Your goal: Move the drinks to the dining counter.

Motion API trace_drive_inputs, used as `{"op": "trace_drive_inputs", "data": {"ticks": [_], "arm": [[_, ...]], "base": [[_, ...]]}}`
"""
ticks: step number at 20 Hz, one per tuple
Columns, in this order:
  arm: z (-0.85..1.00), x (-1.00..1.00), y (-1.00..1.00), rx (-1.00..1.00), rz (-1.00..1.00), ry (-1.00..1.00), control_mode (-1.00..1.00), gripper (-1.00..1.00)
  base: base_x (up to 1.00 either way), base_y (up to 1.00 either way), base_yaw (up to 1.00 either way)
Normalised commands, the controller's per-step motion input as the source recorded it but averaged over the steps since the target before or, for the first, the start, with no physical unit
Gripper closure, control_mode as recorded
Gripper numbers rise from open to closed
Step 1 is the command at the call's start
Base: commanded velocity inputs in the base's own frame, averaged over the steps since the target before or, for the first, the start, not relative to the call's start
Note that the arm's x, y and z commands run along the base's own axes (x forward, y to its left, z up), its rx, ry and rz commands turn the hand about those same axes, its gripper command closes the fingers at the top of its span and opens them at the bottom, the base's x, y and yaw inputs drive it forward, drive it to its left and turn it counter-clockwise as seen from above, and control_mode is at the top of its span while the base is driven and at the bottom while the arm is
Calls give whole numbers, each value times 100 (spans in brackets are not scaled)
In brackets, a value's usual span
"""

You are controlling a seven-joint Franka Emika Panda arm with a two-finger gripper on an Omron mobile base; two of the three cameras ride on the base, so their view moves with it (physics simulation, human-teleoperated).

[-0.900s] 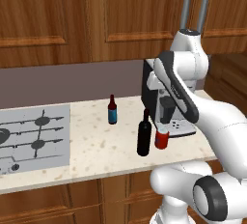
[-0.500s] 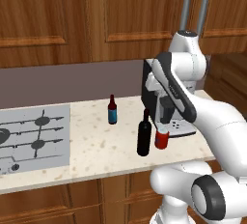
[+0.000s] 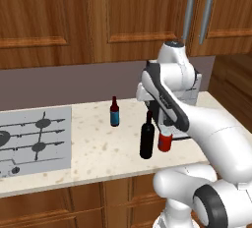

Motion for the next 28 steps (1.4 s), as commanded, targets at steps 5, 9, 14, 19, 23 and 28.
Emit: {"op": "trace_drive_inputs", "data": {"ticks": [5, 9, 14, 19, 23, 28], "arm": [[-28, 0, 37, 0, 0, 2, -100, -100], [-20, 0, 13, 0, 0, 0, -100, -100], [-16, 2, 3, 0, 0, 0, -100, -100], [-6, 0, 0, 0, 0, 0, -100, -100], [-12, 0, -3, 0, 0, 0, -100, -100], [-23, 0, -5, 0, 0, 0, -100, -100]], "base": [[0, 0, 0], [0, 0, 0], [0, 0, 0], [0, 0, 0], [0, 0, 0], [0, 0, 0]]}}
